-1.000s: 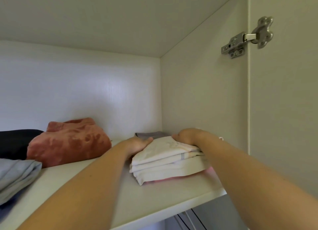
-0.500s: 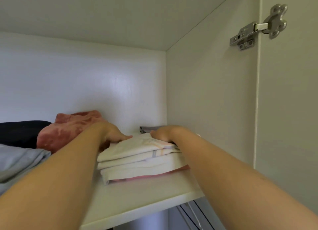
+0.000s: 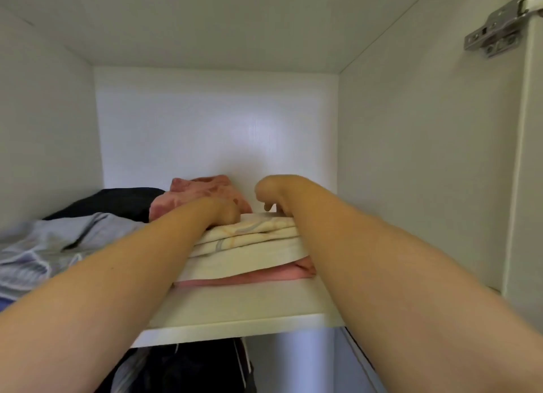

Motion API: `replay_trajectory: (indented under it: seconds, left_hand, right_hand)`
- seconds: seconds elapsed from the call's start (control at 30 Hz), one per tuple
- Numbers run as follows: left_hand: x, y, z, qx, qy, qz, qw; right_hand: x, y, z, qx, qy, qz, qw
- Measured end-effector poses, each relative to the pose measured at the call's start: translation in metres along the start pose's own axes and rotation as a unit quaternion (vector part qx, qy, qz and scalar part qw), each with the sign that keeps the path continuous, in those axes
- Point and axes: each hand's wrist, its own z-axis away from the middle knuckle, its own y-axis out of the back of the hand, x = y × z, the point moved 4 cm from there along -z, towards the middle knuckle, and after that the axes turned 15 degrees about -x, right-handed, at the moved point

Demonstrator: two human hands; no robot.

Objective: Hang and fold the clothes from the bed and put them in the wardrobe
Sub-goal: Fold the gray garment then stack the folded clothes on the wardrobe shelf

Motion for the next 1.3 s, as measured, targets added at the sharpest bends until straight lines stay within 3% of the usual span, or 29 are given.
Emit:
replay_trajectory:
  seconds: [0.1,0.2,0.33,0.43,0.5,0.63,0.73,0.87,0.97,1.07,1.3]
  left_hand:
    - [-0.001,-0.019,0.003,-0.041,0.022,0.014,0.999]
    - [0.007,-0.013,0.011,0.028,-0.003,0.061,0.998]
    - [0.027,0.002,0.019,0.076,-0.071,0.156,0.982]
    - [0.063,-0.016,0.028,0.026,-0.184,0.151,0.971]
    - [0.078,-0.037,0.027,-0.001,-0.219,0.128,0.967]
    - [0.077,-0.042,0.02,0.0,-0.214,0.141,0.967]
    - [0.077,-0.041,0.024,-0.012,-0.21,0.14,0.968]
    - [0.076,-0.043,0.028,-0.012,-0.214,0.154,0.965]
    - [0.077,-0.042,0.03,-0.011,-0.208,0.151,0.966]
    - [0.078,-0.042,0.032,-0.012,-0.214,0.151,0.965]
    - [0.074,-0.043,0.028,-0.005,-0.203,0.143,0.969]
  right_hand:
    - [0.027,0.024,-0.006,0.048,-0.059,0.021,0.997]
    - [0.067,0.037,-0.023,0.105,-0.131,0.155,0.974]
    - [0.107,0.03,-0.047,0.123,-0.128,0.138,0.974]
    - [0.119,0.016,-0.067,0.073,-0.072,0.123,0.987]
    - [0.135,0.011,-0.082,0.057,-0.053,0.013,0.997]
    - [0.153,0.015,-0.104,0.09,-0.107,0.008,0.99]
    - [0.143,0.015,-0.09,0.125,-0.185,0.144,0.964]
    - [0.13,0.022,-0.072,0.168,-0.165,0.253,0.938]
    - [0.137,0.02,-0.062,0.12,-0.17,0.249,0.946]
    - [0.14,0.017,-0.066,0.068,-0.12,0.239,0.961]
    - [0.138,0.012,-0.065,0.111,-0.144,0.293,0.939]
